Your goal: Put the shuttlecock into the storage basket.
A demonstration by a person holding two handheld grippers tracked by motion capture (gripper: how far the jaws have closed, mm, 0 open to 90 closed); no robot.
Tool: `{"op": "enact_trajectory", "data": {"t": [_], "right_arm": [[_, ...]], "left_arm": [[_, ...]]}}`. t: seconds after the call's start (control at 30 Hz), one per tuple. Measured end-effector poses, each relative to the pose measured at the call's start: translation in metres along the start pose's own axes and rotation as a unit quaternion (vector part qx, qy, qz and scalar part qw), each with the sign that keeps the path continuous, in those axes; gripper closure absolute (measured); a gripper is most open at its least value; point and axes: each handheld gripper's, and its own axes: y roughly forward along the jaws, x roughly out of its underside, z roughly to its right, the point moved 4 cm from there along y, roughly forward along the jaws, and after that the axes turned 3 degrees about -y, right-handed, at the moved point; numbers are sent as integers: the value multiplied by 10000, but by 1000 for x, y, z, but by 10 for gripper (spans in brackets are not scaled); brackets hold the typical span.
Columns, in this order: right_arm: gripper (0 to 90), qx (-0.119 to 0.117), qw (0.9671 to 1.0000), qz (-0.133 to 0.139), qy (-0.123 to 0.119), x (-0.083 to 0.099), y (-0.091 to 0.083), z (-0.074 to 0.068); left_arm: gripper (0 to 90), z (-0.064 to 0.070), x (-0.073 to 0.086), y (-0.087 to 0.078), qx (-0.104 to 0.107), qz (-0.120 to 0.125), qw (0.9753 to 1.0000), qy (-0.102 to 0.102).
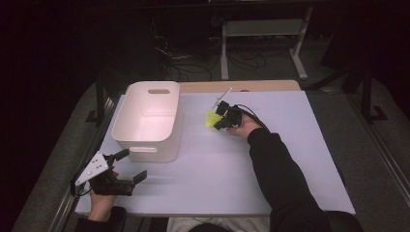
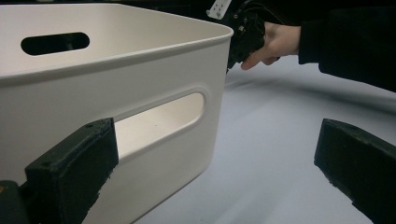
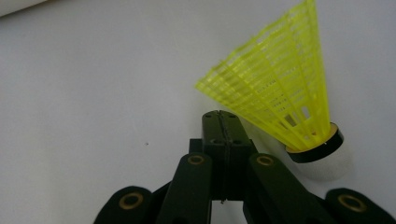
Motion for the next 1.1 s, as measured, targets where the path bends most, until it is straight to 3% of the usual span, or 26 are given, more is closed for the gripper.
{"op": "enact_trajectory", "data": {"t": [0.53, 1.1], "right_arm": [[889, 127, 9998, 137, 105, -9, 4, 9], [889, 234, 9985, 286, 403, -7, 7, 24]], "left_arm": [[0, 0, 0, 0, 9, 8, 10000, 2], [0, 0, 0, 0, 22, 7, 10000, 2]]}}
